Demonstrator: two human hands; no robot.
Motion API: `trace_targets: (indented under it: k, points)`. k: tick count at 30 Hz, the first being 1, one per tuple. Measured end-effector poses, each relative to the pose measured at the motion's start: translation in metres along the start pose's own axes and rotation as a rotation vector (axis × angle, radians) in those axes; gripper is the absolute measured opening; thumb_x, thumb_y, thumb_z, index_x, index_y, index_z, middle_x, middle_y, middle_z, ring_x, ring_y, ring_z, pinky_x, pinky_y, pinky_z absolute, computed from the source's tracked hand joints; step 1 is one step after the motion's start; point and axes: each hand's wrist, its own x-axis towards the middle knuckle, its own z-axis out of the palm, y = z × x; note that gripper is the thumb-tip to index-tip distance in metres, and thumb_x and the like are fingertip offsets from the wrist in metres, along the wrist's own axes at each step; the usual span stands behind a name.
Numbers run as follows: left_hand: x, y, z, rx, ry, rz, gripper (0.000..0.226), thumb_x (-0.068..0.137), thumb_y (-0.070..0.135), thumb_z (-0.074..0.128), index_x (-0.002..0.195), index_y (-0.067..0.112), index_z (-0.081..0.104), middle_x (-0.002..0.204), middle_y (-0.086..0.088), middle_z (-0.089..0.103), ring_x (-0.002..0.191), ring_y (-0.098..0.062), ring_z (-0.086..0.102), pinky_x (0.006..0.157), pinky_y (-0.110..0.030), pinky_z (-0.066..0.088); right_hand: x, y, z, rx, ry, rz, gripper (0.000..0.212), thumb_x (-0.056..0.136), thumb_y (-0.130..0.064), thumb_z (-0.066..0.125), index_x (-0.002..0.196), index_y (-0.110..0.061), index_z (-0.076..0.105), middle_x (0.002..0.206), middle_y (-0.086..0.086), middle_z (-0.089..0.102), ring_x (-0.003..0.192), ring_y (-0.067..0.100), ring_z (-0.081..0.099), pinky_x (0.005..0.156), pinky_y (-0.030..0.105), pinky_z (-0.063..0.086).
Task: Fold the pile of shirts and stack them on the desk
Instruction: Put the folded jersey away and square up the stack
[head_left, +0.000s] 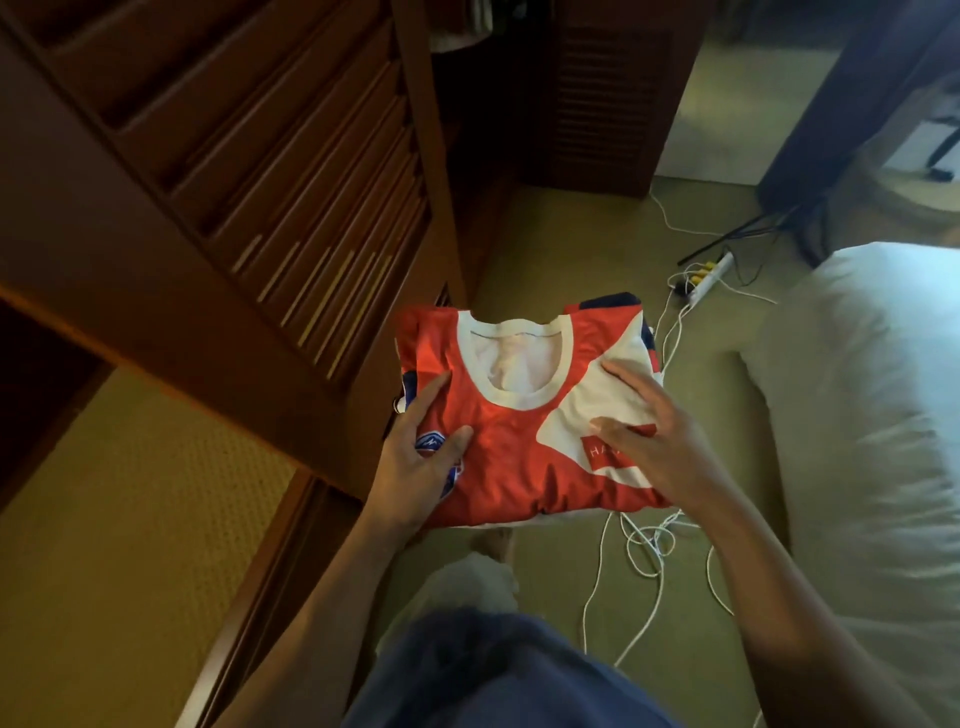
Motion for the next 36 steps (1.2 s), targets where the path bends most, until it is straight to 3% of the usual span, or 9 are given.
trace_targets:
  k: [5,9,11,15,18,23,28,32,36]
  points:
    - [0.105,0.018,0.013,0.030,-0.029,-0.028,0.060,0.090,0.052,0.064,0.140,0.065,0.033,0.159,0.012,0.031,0.143,-0.015,0.039,0.113,-0.047,0.043,0.096,0.001,-0.024,0.042,0.026,0.058,0.058,0.090,-0.016,0.075,0.138,-0.042,0.054,0.129,-0.009,0.058,0.097,0.008,0.069,0.072,0.025,0.060]
    - [0.181,0.046,0.022,0.031,-0.017,0.002,0.060,0.096,0.029,0.066,0.147,0.046,0.038,0.145,0.029,0.032,0.123,0.015,0.043,0.097,-0.010,0.046,0.166,-0.010,-0.046,0.094,0.058,0.114,0.057,0.092,-0.017,0.073,0.139,-0.041,0.053,0.123,-0.003,0.059,0.090,0.006,0.071,0.066,0.023,0.059]
    - [0.221,0.058,0.025,0.058,-0.031,0.045,0.059,0.096,0.025,0.067,0.145,0.043,0.040,0.137,0.036,0.033,0.115,0.027,0.043,0.095,-0.005,0.045,0.202,-0.015,-0.060,0.092,0.079,0.145,0.057,0.092,-0.022,0.073,0.139,-0.046,0.051,0.120,-0.007,0.059,0.089,0.010,0.072,0.066,0.024,0.060]
    - [0.296,0.075,0.033,0.095,-0.052,0.056,0.063,0.092,0.046,0.069,0.147,0.051,0.039,0.156,0.020,0.031,0.138,-0.001,0.041,0.105,-0.026,0.047,0.273,-0.017,-0.087,0.060,0.071,0.173,0.062,0.090,-0.029,0.075,0.140,-0.052,0.047,0.127,-0.009,0.051,0.101,0.013,0.067,0.068,0.023,0.060]
    - [0.350,0.087,0.050,0.048,-0.032,0.036,0.062,0.095,0.030,0.067,0.148,0.044,0.038,0.141,0.030,0.033,0.117,0.016,0.042,0.086,-0.003,0.047,0.331,-0.012,-0.108,0.074,0.048,0.155,0.064,0.089,-0.029,0.075,0.141,-0.052,0.046,0.134,-0.009,0.047,0.105,0.012,0.064,0.074,0.026,0.060]
    - [0.447,0.096,0.082,-0.043,0.018,0.010,0.063,0.091,0.030,0.070,0.144,0.049,0.043,0.152,0.012,0.041,0.127,0.002,0.050,0.100,-0.025,0.052,0.442,0.001,-0.149,-0.008,0.010,0.106,0.064,0.089,-0.034,0.075,0.143,-0.051,0.044,0.140,-0.007,0.048,0.112,0.011,0.060,0.083,0.031,0.059]
    - [0.525,0.119,0.109,-0.074,0.139,-0.043,0.062,0.090,0.037,0.069,0.144,0.051,0.042,0.154,0.011,0.040,0.132,-0.008,0.050,0.096,-0.022,0.053,0.550,-0.007,-0.190,-0.038,-0.101,0.079,0.062,0.090,-0.041,0.072,0.143,-0.053,0.042,0.147,-0.007,0.044,0.122,0.020,0.057,0.094,0.044,0.058]
    - [0.588,0.132,0.117,-0.114,0.217,-0.075,0.062,0.090,0.038,0.070,0.145,0.050,0.045,0.154,0.011,0.040,0.135,-0.014,0.050,0.103,-0.037,0.052,0.634,-0.019,-0.208,-0.076,-0.159,0.046,0.063,0.091,-0.041,0.071,0.145,-0.049,0.041,0.143,-0.015,0.043,0.122,0.017,0.054,0.089,0.032,0.056]
    - [0.654,0.137,0.111,-0.151,0.285,-0.075,0.060,0.090,0.037,0.070,0.143,0.051,0.046,0.152,0.012,0.043,0.132,-0.011,0.052,0.101,-0.034,0.054,0.718,-0.030,-0.207,-0.068,-0.202,0.012,0.062,0.090,-0.039,0.072,0.145,-0.047,0.044,0.143,-0.013,0.047,0.123,0.016,0.055,0.094,0.038,0.058]
